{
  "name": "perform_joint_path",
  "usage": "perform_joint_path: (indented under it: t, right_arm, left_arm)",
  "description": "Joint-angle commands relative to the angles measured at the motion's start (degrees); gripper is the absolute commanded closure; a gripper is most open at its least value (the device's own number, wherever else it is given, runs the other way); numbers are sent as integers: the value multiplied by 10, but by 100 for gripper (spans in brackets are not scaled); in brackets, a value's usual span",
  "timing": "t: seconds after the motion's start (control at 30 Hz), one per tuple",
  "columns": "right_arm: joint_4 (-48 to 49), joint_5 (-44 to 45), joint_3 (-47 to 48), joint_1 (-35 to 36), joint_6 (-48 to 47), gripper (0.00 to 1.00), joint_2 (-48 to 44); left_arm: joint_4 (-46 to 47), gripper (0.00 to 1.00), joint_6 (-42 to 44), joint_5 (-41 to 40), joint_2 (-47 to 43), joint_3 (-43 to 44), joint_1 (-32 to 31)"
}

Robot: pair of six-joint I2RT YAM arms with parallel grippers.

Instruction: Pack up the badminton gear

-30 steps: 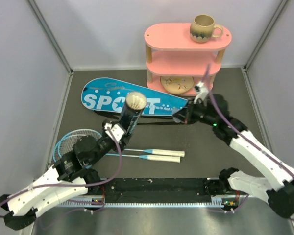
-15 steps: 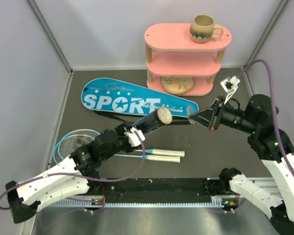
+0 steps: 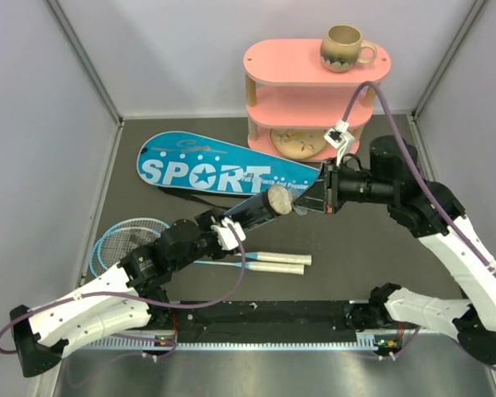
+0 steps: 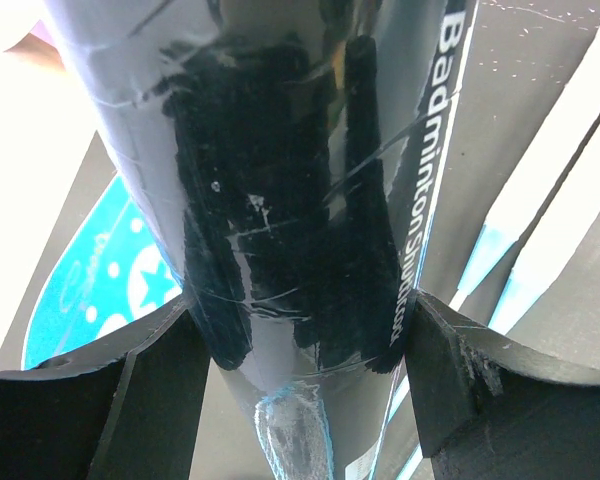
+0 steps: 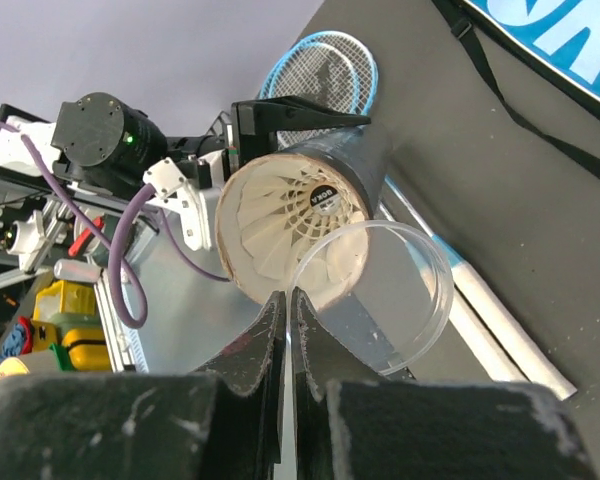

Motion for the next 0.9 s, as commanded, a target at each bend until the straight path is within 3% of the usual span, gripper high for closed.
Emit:
perform_joint_path:
  t: [0.0, 0.4, 0.87]
  right_arm:
    - [3, 27, 40, 37, -3, 100, 17]
    - [12, 63, 55, 93, 3, 100, 42]
    - [44, 62, 43, 102, 15, 100, 51]
  left_arm:
    - [55, 100, 6, 12, -2, 2, -3]
    - [55, 100, 4, 15, -2, 3, -3]
    - [55, 100, 0, 21, -2, 2, -5]
